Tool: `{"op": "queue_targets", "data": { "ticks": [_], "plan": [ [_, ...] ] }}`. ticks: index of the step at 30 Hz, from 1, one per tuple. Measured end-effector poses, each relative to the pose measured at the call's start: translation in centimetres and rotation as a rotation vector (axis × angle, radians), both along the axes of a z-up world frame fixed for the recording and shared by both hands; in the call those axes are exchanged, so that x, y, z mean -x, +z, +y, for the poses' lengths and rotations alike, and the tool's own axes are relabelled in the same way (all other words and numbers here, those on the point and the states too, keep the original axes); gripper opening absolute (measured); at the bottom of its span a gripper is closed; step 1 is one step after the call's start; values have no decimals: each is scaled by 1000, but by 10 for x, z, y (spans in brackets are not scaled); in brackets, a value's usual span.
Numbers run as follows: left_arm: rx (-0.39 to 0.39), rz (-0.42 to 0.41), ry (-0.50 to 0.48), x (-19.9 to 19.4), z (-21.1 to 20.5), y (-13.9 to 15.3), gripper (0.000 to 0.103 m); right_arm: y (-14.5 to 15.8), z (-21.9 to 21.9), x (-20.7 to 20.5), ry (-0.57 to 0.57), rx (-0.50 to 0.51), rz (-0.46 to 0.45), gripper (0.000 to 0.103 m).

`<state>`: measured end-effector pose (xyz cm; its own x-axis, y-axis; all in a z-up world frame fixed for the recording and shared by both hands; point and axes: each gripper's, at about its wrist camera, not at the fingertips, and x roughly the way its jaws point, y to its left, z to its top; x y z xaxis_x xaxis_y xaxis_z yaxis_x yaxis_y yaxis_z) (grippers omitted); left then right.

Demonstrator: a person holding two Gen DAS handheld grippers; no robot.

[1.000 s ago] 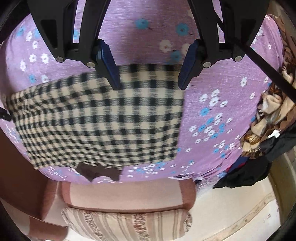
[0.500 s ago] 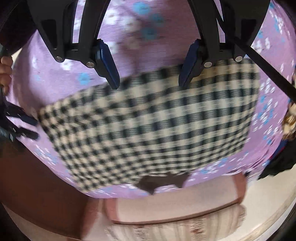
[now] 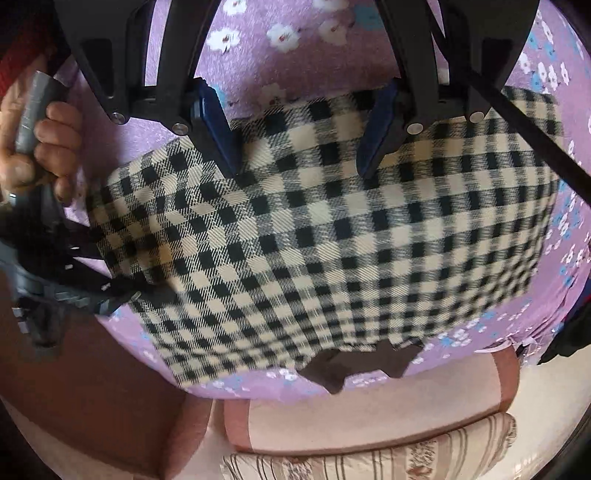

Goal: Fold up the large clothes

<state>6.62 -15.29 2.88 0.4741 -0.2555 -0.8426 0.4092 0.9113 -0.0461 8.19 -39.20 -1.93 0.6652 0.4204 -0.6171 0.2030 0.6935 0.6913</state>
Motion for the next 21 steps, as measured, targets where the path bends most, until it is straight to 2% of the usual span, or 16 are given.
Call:
{"op": "queue_targets", "data": {
  "ticks": [1, 3, 6, 8, 12, 14, 17, 21],
  "plan": [
    [2, -10, 3, 2, 7, 5, 65, -1, 1, -3, -7, -10, 10, 35],
    [-2, -29, 12, 5, 25, 14, 65, -1, 3, -7, -31, -48, 21, 28],
    [-25, -75, 57, 7, 67, 29, 65, 11, 11, -6, -48, 37, 26, 22],
    [-42, -106, 97, 5, 97, 36, 65, 27, 26, -6, -59, 148, 38, 21],
    [-52, -148, 213, -6, 165, 45, 65, 63, 59, -7, -37, 285, 12, 19],
    [-26, -150, 280, -12, 198, 50, 65, 87, 89, -16, 0, 326, -13, 18],
    [61, -143, 408, -20, 259, 53, 65, 120, 161, -37, 106, 405, -49, 14],
    [165, -120, 532, -32, 323, 53, 65, 128, 255, -58, 244, 435, -63, 9]
  ]
}}
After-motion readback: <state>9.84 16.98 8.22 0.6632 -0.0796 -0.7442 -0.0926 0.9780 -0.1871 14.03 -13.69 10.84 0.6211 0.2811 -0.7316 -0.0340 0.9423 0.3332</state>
